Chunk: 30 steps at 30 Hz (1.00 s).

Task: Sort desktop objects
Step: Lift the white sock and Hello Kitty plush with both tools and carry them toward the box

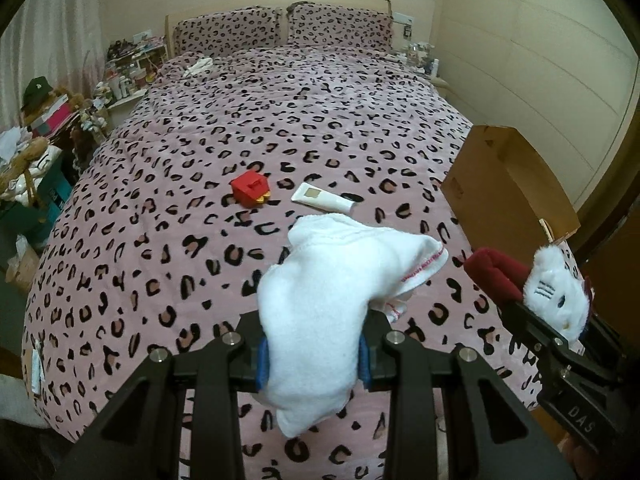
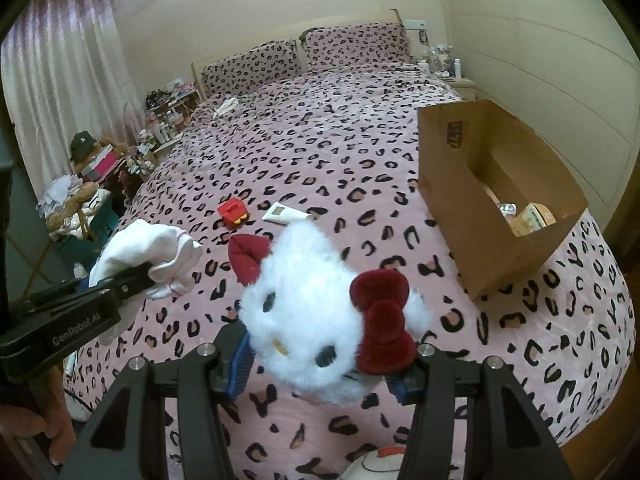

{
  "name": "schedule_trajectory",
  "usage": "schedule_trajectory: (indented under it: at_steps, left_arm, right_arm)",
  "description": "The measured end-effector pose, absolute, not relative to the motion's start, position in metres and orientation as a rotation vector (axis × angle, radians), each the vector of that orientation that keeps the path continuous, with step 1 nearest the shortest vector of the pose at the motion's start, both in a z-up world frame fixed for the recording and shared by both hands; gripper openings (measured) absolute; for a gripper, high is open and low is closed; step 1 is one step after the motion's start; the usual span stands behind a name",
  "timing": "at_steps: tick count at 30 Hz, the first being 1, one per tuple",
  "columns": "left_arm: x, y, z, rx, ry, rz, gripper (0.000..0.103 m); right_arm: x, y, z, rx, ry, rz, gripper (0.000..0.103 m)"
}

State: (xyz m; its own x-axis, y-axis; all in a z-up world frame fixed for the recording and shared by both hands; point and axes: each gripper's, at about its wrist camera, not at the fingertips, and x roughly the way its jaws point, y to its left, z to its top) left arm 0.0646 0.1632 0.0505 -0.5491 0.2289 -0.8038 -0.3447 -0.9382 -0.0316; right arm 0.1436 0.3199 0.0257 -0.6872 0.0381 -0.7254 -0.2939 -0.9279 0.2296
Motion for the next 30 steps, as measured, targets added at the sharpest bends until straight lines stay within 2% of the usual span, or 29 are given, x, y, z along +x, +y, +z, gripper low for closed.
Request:
schedule_trajectory:
  at_steps: [30]
  left_arm:
    - [0.043,0.278,0.034,-1.198,0.312,2.295,0.033]
  right_arm:
    - [0.166,0.402,0.019,-1.057,0.571,2.542,0.054]
